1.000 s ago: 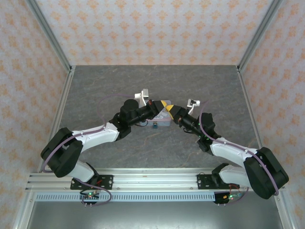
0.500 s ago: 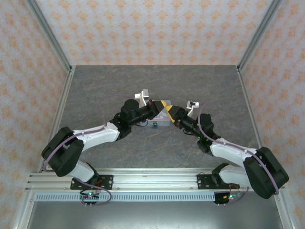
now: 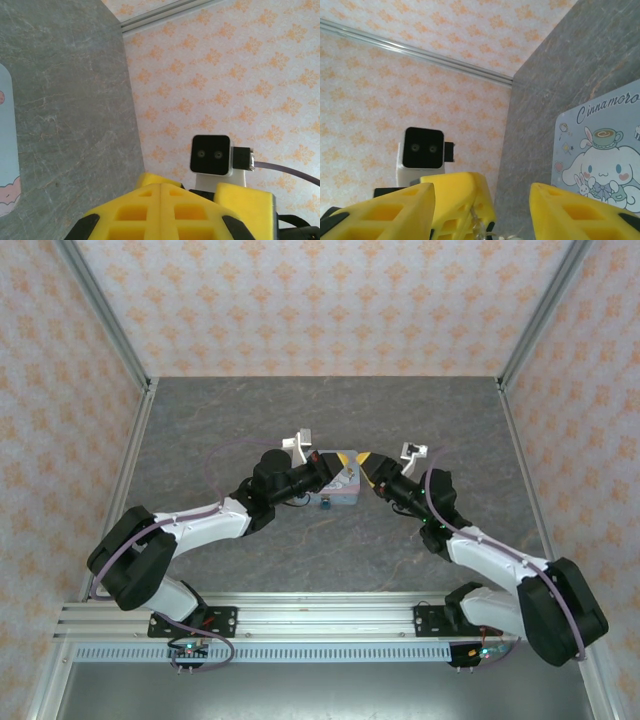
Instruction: Unlock the padlock with the key
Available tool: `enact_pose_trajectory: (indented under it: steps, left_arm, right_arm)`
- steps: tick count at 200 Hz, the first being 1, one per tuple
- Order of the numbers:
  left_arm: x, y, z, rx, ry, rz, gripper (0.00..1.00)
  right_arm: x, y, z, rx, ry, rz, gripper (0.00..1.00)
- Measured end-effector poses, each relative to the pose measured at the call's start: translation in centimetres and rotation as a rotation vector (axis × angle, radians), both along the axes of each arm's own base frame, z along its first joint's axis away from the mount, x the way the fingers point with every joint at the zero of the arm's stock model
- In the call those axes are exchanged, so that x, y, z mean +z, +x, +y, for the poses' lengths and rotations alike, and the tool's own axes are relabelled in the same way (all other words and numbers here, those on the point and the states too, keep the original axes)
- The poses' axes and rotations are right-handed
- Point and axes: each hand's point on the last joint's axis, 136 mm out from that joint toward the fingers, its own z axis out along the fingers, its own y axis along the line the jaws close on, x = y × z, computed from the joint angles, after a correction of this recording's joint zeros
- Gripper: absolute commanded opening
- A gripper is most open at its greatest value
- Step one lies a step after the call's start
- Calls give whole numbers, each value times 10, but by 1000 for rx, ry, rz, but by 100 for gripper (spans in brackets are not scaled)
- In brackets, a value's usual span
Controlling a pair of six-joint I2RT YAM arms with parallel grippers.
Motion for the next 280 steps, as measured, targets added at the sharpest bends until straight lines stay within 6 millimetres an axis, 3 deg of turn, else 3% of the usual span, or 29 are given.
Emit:
enact_pose_trajectory:
  steps: [42, 155, 280]
  left_arm:
    - [0, 0, 0, 2, 0, 0, 0]
    - [1, 5, 3, 26, -17, 9, 0]
    - [-2, 8, 3, 37, -20, 10, 0]
  right_arm:
    - [-12, -1, 16, 52, 4, 31, 44]
    - [-2, 1, 22, 49, 64, 9, 30]
    - [-9, -6, 29, 71, 74, 22, 32]
